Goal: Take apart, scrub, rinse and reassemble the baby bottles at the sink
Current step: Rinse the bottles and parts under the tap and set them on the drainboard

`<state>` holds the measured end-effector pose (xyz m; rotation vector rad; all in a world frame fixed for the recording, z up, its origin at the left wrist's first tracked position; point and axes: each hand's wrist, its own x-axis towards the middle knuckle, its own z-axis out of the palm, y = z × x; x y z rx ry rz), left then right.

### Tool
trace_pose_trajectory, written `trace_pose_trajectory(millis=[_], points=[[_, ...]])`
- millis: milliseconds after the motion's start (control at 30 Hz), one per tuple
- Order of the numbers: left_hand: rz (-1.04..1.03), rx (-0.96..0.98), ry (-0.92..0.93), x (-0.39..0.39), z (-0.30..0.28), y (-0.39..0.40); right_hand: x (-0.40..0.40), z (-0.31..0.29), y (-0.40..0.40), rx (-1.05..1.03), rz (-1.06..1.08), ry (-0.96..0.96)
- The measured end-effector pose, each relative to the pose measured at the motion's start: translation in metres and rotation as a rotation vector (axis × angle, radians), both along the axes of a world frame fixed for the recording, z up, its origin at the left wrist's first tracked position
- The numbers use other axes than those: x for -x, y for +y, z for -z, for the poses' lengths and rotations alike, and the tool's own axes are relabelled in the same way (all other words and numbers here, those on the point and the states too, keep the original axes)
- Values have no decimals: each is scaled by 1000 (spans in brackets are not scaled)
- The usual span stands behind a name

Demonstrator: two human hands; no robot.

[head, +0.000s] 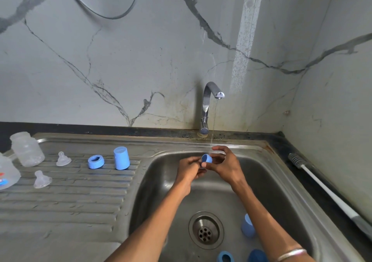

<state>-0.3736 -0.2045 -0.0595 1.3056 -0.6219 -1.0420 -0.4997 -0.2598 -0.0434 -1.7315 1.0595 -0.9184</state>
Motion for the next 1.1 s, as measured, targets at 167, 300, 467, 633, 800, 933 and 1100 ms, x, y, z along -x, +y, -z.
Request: trace_pose_trajectory(millis=[167,300,467,633,800,933,1100], points=[[31,-67,20,1,-3,6,-4,3,6,2,18,63],[83,-98,-3,1,-5,11,-1,-2,11,-1,70,142],[65,-107,-341,-3,-7,19,1,-11,18,71,94,307],[49,-120,-991,-13,-19,54,-10,-33,40,200,38,351],[-97,-7,-1253,-47,-42,112,-40,-57,76,247,-71,363],[-150,-4,-1203,-90,-61,168,-89,-74,117,289,-152,345],[-292,-185,-1252,-155,-62,239,-161,-74,168,262,-272,333]])
